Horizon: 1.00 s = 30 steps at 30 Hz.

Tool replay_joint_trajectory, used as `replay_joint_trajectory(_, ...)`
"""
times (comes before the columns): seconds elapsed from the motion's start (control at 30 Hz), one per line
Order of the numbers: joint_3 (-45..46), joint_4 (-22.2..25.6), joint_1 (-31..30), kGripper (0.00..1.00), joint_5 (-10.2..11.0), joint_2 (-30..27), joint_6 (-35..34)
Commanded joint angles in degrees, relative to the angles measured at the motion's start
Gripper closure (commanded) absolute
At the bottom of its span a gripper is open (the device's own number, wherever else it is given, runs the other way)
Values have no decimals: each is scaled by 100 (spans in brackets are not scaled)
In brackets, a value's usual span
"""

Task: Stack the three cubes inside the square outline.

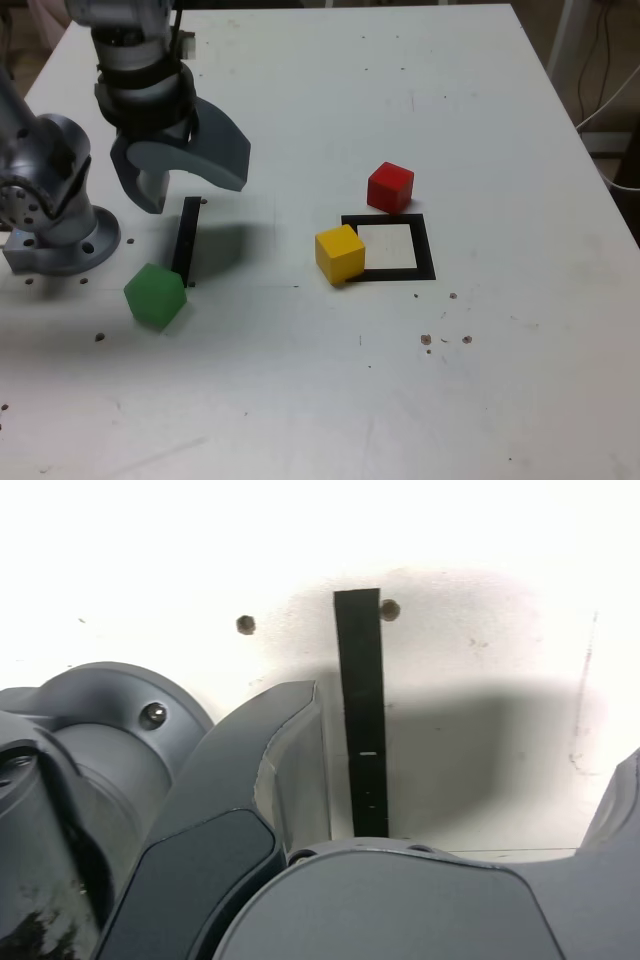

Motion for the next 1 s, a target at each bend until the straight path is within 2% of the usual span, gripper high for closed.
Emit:
replay_joint_trajectory(0.0, -22, 67, -7, 1, -46, 35, 9)
replay_joint_trajectory(0.23, -38, 392, -7, 1, -718, 54, 34)
replay_joint_trajectory(0.37, -43, 375, -7, 2, -902, 67, 35)
replay_joint_trajectory(0.73, -436, 364, -7, 3, -1017, 257, 91)
replay_joint_trajectory(0.97, -1018, 421, 4, 3, -921, 646, 263)
